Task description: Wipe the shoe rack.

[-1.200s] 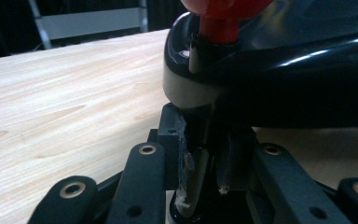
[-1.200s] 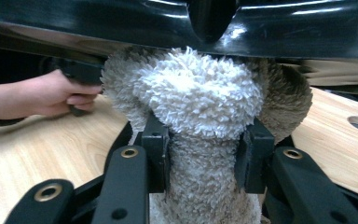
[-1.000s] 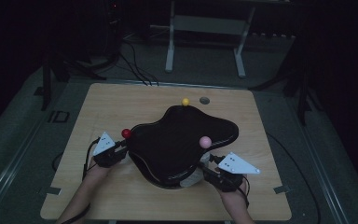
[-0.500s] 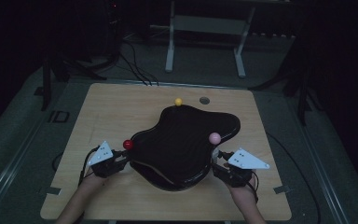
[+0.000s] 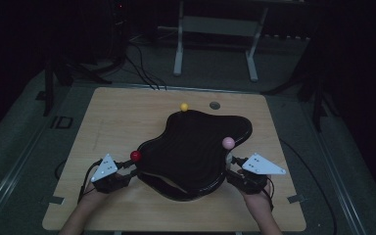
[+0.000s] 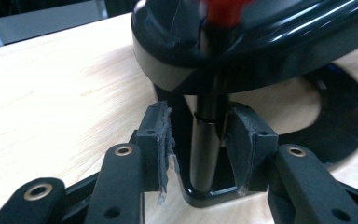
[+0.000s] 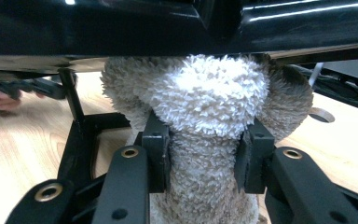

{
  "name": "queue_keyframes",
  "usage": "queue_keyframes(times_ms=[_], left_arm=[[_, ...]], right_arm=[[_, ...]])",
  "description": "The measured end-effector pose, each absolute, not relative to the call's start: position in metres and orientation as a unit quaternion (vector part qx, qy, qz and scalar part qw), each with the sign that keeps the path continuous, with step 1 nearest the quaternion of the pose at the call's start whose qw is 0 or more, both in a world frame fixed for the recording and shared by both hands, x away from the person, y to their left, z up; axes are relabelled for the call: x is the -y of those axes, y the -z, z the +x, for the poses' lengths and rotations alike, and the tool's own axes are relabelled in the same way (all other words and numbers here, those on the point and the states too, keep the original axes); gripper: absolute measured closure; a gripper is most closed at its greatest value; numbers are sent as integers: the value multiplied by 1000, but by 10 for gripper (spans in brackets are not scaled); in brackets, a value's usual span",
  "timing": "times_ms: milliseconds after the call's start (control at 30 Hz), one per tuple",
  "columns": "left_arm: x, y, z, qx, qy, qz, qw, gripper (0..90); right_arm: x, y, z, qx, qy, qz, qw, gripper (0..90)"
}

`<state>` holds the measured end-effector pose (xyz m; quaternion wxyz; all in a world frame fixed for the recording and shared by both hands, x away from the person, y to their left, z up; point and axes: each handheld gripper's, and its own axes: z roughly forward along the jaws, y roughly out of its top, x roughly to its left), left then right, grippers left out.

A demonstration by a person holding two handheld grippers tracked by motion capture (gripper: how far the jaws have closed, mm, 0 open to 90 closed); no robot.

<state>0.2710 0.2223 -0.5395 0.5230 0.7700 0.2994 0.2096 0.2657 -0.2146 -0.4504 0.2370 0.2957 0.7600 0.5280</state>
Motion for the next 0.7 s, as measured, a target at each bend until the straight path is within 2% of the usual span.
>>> queue_keyframes(times_ms=[367, 700], left_arm=[[-242, 502, 243, -291, -220, 744, 560, 531], [-221, 479, 266, -298, -230, 738, 560, 491]], right_arm=[[214, 451, 264, -757, -529, 299, 240, 624], [213, 451, 264, -757, -527, 303, 242, 617]])
